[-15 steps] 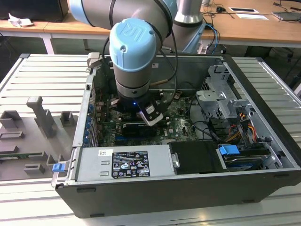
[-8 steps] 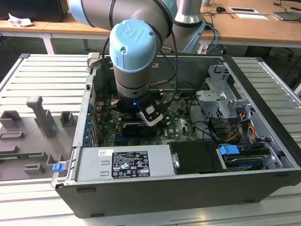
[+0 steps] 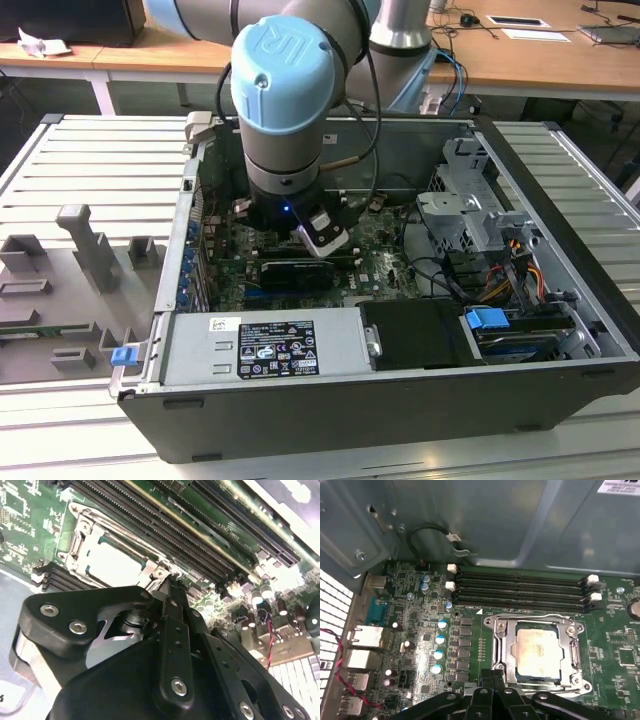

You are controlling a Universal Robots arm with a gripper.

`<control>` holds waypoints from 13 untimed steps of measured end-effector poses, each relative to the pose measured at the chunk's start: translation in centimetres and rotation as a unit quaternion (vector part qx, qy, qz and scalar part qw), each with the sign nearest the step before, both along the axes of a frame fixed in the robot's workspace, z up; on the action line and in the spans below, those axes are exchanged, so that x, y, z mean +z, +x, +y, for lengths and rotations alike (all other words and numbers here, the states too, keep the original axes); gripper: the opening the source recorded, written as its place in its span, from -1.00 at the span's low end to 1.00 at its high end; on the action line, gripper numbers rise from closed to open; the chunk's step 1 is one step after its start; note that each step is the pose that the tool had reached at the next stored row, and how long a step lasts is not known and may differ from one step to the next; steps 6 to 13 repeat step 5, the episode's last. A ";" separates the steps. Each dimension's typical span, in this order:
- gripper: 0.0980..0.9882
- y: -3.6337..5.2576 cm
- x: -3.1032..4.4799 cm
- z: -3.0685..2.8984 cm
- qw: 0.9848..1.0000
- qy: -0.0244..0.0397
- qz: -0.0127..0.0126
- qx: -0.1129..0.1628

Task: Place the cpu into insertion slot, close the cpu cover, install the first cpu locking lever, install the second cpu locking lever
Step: 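Install the second cpu locking lever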

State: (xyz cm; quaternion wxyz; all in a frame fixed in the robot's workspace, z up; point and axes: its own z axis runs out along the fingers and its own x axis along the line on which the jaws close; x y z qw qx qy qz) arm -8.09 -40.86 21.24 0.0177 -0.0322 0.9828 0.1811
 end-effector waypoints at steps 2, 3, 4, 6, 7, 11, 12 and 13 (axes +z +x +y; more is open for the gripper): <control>-0.98 0.00 0.30 0.00 1.000 0.000 0.000 0.000; -0.98 0.00 0.55 0.00 1.000 0.000 0.000 0.000; -0.98 0.00 0.72 0.01 1.000 0.000 0.000 0.000; -0.98 0.00 0.73 0.00 1.000 0.000 0.000 0.000; -0.98 0.00 0.73 0.00 1.000 0.000 0.000 0.000; -0.98 0.00 0.73 0.00 1.000 0.000 0.000 0.000; -0.98 0.00 0.73 0.00 1.000 0.000 0.000 0.000; -0.98 0.00 0.73 0.00 1.000 0.000 0.000 0.000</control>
